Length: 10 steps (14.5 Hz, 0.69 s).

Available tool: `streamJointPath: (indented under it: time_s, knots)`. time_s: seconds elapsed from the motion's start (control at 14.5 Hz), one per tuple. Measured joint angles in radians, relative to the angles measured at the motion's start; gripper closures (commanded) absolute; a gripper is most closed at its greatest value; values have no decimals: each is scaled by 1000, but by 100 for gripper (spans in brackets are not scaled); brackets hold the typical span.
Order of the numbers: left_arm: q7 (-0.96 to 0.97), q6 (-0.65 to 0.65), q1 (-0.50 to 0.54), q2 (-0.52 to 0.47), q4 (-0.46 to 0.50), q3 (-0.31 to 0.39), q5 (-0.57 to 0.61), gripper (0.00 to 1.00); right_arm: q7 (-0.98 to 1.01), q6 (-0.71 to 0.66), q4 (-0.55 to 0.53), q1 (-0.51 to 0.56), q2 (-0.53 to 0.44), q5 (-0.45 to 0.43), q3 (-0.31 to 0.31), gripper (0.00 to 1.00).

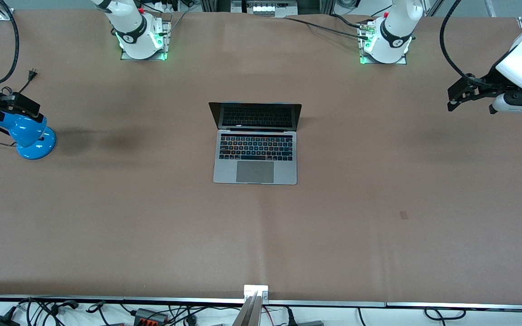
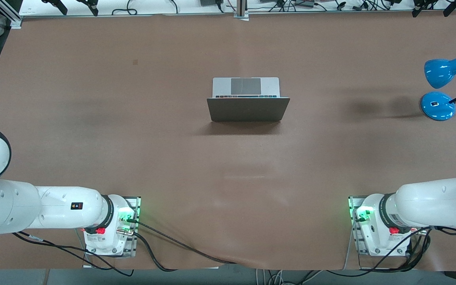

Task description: Close laptop with both arms from behind

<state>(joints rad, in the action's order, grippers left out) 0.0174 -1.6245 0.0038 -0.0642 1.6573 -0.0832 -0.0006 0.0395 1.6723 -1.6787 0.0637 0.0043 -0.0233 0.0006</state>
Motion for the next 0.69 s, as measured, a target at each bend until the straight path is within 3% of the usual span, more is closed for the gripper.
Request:
streamJointPath:
  time_s: [0.48,0.69]
  knots:
    - [0,3,0,0,-1,0,0,0,0,-12,0,0,-4,0,0,0]
    - [0,11,0,0,-2,0,0,0,0,-23,-2,-1,-4,0,0,35]
